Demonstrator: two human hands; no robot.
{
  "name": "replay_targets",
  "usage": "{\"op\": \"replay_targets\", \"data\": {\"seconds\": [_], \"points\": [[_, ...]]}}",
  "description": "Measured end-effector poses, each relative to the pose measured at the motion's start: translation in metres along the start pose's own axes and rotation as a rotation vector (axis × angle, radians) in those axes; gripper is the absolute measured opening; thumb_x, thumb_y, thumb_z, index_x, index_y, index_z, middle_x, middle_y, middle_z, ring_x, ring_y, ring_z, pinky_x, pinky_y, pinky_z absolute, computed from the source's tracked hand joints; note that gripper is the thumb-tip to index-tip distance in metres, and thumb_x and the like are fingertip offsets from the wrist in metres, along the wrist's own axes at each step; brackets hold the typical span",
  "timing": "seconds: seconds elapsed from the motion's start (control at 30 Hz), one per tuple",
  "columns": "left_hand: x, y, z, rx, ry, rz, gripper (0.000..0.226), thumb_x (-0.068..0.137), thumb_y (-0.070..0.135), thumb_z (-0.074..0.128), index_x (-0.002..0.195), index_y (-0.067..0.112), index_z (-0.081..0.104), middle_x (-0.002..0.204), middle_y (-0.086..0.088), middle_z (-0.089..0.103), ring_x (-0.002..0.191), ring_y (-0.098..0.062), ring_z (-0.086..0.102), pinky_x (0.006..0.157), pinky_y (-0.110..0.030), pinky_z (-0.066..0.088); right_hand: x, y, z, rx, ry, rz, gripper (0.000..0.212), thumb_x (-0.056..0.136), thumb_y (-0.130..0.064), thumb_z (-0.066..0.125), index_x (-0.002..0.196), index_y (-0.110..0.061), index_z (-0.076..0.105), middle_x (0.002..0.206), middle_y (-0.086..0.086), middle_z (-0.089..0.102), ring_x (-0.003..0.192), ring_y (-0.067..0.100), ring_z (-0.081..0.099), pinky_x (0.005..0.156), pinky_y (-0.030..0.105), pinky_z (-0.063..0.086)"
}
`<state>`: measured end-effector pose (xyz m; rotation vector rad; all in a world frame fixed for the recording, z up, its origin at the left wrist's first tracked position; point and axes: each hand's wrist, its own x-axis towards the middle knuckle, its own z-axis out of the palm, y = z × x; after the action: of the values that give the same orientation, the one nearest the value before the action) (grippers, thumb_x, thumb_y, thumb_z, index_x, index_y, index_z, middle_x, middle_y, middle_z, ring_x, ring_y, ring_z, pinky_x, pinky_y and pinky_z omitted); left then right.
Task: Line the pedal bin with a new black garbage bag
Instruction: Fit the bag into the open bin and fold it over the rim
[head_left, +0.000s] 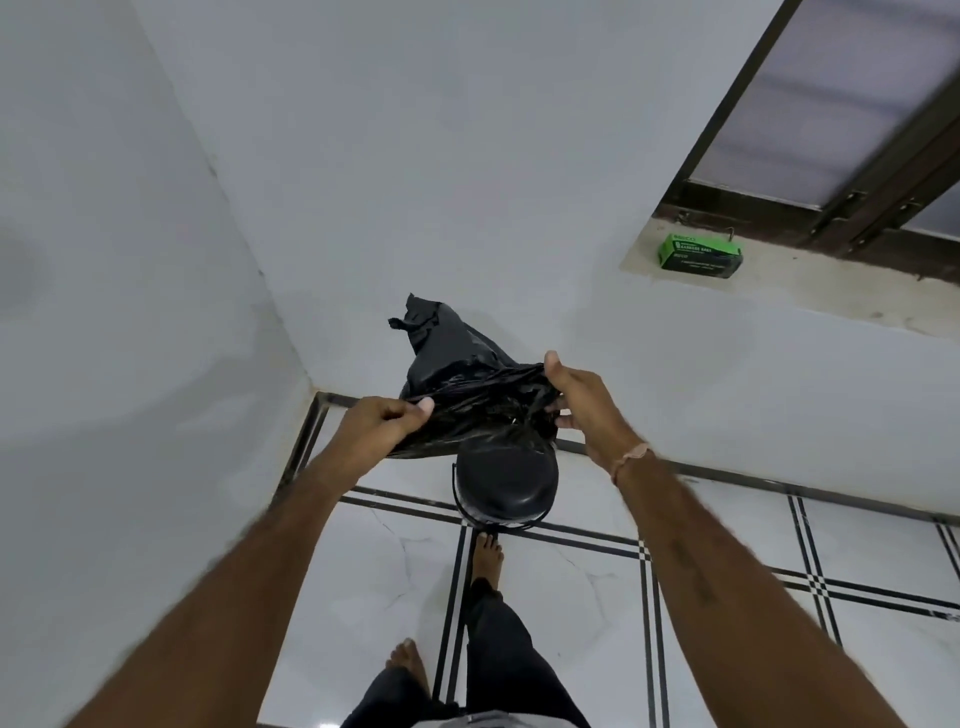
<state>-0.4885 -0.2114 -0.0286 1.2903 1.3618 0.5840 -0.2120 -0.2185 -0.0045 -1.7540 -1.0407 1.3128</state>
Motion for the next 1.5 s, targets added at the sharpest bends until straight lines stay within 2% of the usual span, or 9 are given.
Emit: {"op": "replay_targets", "data": {"seconds": [0.27, 0.47, 0.6, 0.87, 0.93, 1.07, 1.2, 1.33, 1.5], "points": [[0.053, -0.044, 0.056, -0.538, -0.011, -0.210, 0.060, 0.099, 0.059, 0.045, 0.122, 0.010, 0.072, 0.119, -0.010, 0.077, 0.114, -0.024, 0.071, 0.098, -0.039, 0.054, 0.032, 0.076, -0.008, 0.092, 0.039, 0.165, 0.057, 0.102, -0.060, 0.048, 0.121, -0.012, 0.074, 0.110, 0.002, 0.079, 0.098, 0.015, 0.076, 0.069, 0.025, 0.061], [0.081, -0.118, 0.122, -0.526, 0.005, -0.279, 0.087, 0.072, 0.082, 0.065, 0.122, 0.011, 0.057, 0.120, -0.010, 0.070, 0.115, -0.024, 0.067, 0.100, -0.045, 0.053, 0.048, 0.184, -0.015, 0.080, -0.013, 0.326, 0.065, 0.100, -0.072, 0.038, 0.124, -0.025, 0.075, 0.117, -0.001, 0.080, 0.112, 0.016, 0.074, 0.084, 0.034, 0.062], [0.114, -0.167, 0.166, -0.568, -0.031, -0.404, 0.049, 0.102, 0.060, 0.038, 0.101, 0.012, 0.051, 0.094, -0.006, 0.061, 0.092, -0.017, 0.062, 0.083, -0.032, 0.052, 0.086, 0.258, -0.022, 0.106, -0.014, 0.489, 0.074, 0.098, -0.076, 0.030, 0.121, -0.023, 0.077, 0.114, 0.002, 0.081, 0.114, 0.019, 0.073, 0.088, 0.041, 0.060], [0.212, -0.252, 0.221, -0.536, -0.078, -0.515, 0.066, 0.100, 0.062, 0.035, 0.123, 0.010, 0.069, 0.118, -0.005, 0.077, 0.110, -0.023, 0.071, 0.090, -0.036, 0.056, 0.198, 0.359, -0.023, 0.231, -0.052, 0.621, 0.083, 0.097, -0.080, 0.022, 0.129, -0.020, 0.071, 0.118, 0.007, 0.079, 0.114, 0.026, 0.072, 0.081, 0.041, 0.061], [0.239, -0.268, 0.242, -0.409, -0.127, -0.590, 0.062, 0.102, 0.062, 0.036, 0.126, 0.014, 0.067, 0.122, -0.007, 0.073, 0.108, -0.021, 0.069, 0.084, -0.032, 0.054, 0.227, 0.382, -0.015, 0.133, -0.091, 0.617, 0.079, 0.097, -0.079, 0.024, 0.128, -0.022, 0.070, 0.119, 0.008, 0.078, 0.112, 0.027, 0.072, 0.080, 0.041, 0.064], [0.278, -0.318, 0.285, 0.042, -0.210, -0.676, 0.079, 0.100, 0.068, 0.030, 0.150, 0.011, 0.048, 0.145, -0.020, 0.057, 0.131, -0.037, 0.055, 0.111, -0.044, 0.044, 0.274, 0.421, 0.013, -0.190, -0.061, 0.507, 0.069, 0.102, -0.068, 0.038, 0.122, -0.010, 0.069, 0.117, 0.013, 0.075, 0.111, 0.032, 0.069, 0.099, 0.051, 0.058], [0.309, -0.346, 0.305, -0.338, -0.013, -0.855, 0.088, 0.093, 0.078, 0.034, 0.148, 0.011, 0.047, 0.142, -0.022, 0.058, 0.129, -0.040, 0.057, 0.111, -0.050, 0.046, 0.308, 0.457, 0.022, -0.231, -0.022, 0.464, 0.078, 0.095, -0.074, 0.045, 0.121, -0.006, 0.070, 0.118, 0.011, 0.072, 0.115, 0.032, 0.065, 0.108, 0.047, 0.050], [0.333, -0.369, 0.299, -0.413, 0.062, -0.677, 0.082, 0.086, 0.083, 0.041, 0.135, 0.020, 0.064, 0.132, -0.008, 0.067, 0.119, -0.030, 0.063, 0.106, -0.045, 0.050, 0.324, 0.492, 0.013, 0.021, 0.146, 0.479, 0.075, 0.089, -0.077, 0.053, 0.119, -0.011, 0.073, 0.117, 0.011, 0.076, 0.109, 0.033, 0.073, 0.096, 0.049, 0.061], [0.337, -0.396, 0.293, -0.083, 0.128, -0.293, 0.030, 0.105, 0.021, 0.052, 0.126, 0.023, 0.073, 0.129, -0.002, 0.070, 0.126, -0.021, 0.061, 0.111, -0.042, 0.048, 0.317, 0.503, 0.001, -0.101, 0.294, 0.243, 0.029, 0.099, -0.034, 0.059, 0.117, -0.019, 0.077, 0.104, 0.003, 0.079, 0.102, 0.025, 0.074, 0.096, 0.048, 0.061]]}}
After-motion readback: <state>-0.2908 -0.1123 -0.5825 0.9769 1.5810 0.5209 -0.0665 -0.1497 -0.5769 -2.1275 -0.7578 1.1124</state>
